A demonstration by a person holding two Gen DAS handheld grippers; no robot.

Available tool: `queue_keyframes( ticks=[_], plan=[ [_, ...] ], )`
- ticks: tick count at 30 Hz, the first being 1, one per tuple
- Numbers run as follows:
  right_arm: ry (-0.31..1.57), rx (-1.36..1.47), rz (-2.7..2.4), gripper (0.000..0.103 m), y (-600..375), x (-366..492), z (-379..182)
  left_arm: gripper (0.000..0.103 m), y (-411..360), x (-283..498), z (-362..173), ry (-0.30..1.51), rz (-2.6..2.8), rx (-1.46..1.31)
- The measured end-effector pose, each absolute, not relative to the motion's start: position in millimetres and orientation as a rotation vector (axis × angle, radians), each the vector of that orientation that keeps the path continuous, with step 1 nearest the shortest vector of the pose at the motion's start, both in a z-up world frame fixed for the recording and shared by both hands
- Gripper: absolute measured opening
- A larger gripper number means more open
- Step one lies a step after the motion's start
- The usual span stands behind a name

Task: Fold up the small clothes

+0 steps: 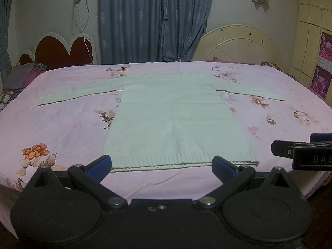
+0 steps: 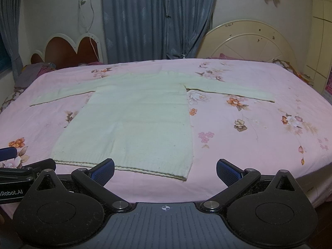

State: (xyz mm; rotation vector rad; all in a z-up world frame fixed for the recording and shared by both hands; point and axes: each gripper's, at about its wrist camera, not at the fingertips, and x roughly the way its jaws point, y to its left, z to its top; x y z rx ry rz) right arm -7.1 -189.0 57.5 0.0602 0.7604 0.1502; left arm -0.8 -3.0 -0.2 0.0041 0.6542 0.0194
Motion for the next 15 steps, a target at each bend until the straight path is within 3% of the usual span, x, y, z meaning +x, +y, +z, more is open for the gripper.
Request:
queue_keyframes(
  ticks=[15],
  plan=[
    [0.776,0.101,0.12,0.103,-191.2,10.6,49.6,0.103,12.1,19.7,-7.4,0.679,0.045,-0.009]
  ],
)
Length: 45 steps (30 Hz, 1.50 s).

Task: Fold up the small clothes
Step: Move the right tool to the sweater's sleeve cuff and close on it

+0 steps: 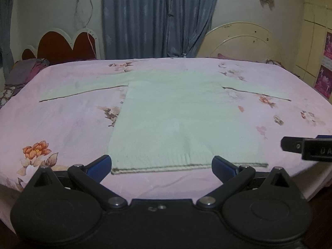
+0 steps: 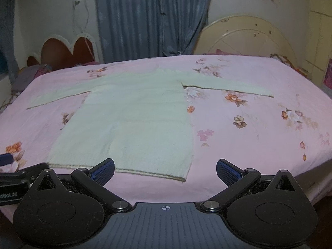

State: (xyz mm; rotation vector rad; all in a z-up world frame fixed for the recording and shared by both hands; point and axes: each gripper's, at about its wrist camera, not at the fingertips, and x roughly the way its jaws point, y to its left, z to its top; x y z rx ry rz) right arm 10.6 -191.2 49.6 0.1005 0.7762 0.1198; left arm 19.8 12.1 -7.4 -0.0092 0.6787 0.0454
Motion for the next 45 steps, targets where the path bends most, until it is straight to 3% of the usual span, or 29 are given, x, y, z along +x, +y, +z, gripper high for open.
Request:
queue_keyframes(
  ticks=[19,29,37,38,39,41,45],
  plan=[
    [0.691,0.213,-0.076,0.103,-223.7,157.0,41.3,0.103,56.5,180.3,-11.8,0.693,0.012,-0.076],
    [0.657,0.263,-0.195,0.103,-291.2,207.4,33.5,0.101,25.0,245.9,-24.9,0.678,-0.081,-0.06],
    [0.632,0.328,-0.282,0.102,-383.5,267.1,-2.3,0.101,-8.5,285.6,-24.6,0.55,0.045,-0.119],
    [0.628,0.337,-0.291,0.1,-395.8,275.3,-7.5,0.101,-12.6,294.3,-23.8,0.554,0.043,-0.128],
    [0.632,0.35,-0.296,0.076,-408.8,284.9,-13.4,0.101,-16.9,302.9,-24.5,0.569,0.039,-0.136],
    [0.662,0.404,-0.317,0.057,-437.7,305.2,-29.0,0.101,-24.8,322.8,-28.1,0.61,0.046,-0.15],
    [0.69,0.518,-0.349,0.054,-487.6,335.0,-61.1,0.101,-44.7,345.3,-38.3,0.668,0.075,-0.148]
  ],
)
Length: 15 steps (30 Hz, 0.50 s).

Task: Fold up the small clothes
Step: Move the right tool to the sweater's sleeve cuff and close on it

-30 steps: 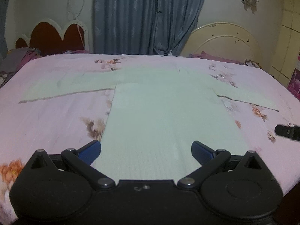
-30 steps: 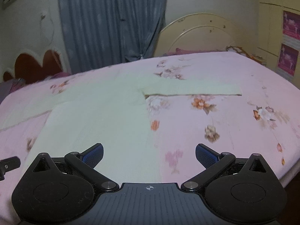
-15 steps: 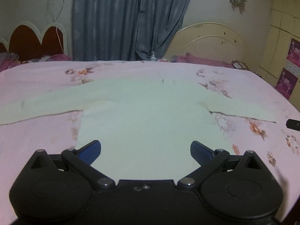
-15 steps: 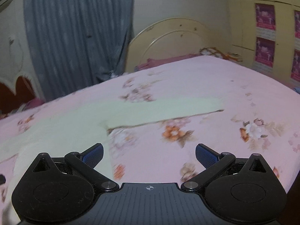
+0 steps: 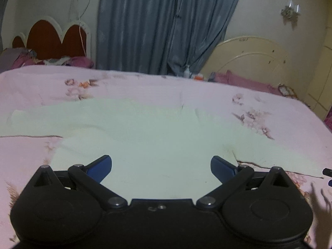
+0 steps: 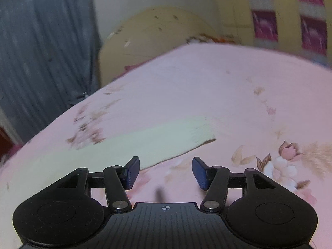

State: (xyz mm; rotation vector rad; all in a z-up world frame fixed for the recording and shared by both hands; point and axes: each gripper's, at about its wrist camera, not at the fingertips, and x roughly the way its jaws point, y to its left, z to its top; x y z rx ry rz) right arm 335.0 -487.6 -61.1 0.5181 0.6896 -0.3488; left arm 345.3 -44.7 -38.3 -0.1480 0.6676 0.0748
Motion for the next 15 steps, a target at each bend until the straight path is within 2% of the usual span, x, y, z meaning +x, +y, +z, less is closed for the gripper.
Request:
queue_keyframes(
  ticks=[3,13,14,15],
  plan=[
    [0.727,0.598,-0.354,0.035,-514.8,352.0,-85.2,0.101,-56.9,353.0,-43.6,0.7,0.069,-0.135],
    [0.719,0.675,-0.349,0.033,-544.5,370.0,-104.2,0.101,-63.8,369.5,-49.1,0.742,0.104,-0.12],
    [0.718,0.676,-0.358,0.029,-546.9,369.9,-103.8,0.101,-61.8,370.6,-47.6,0.739,0.104,-0.122],
    [0.718,0.663,-0.385,0.013,-550.4,369.5,-102.6,0.101,-58.9,371.6,-45.5,0.734,0.101,-0.126]
  ],
)
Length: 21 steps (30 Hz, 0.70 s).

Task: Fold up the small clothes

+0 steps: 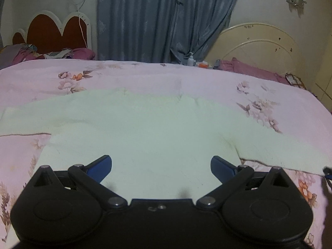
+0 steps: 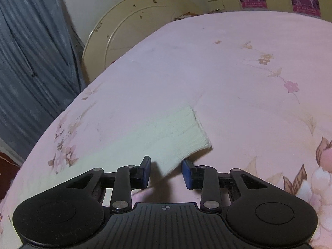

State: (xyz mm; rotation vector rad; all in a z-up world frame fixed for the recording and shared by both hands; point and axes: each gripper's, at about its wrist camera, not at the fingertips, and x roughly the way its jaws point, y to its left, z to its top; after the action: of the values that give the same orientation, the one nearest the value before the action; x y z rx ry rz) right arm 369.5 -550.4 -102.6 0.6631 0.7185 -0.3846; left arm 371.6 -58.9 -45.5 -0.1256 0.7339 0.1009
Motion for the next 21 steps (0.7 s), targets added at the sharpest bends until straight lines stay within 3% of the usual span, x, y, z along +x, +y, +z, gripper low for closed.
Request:
queue_keyframes(
  ticks=[1,3,10,21],
  plan=[
    [0.727,0.639,-0.422,0.003,-553.0,372.5,-103.7,0.101,-55.9,371.5,-43.6,0.729,0.102,-0.126],
    [0.738,0.652,-0.442,0.001,-562.6,379.0,-107.2,0.101,-45.3,369.9,-40.5,0.716,0.109,-0.13],
    [0.704,0.486,-0.252,0.002,-494.2,405.4,-60.7,0.101,15.8,366.6,-56.7,0.766,0.115,-0.146],
    [0.732,0.282,0.13,0.002,-254.8,430.8,-23.5,0.101,122.1,351.9,-73.2,0.792,0.104,-0.152]
  ],
)
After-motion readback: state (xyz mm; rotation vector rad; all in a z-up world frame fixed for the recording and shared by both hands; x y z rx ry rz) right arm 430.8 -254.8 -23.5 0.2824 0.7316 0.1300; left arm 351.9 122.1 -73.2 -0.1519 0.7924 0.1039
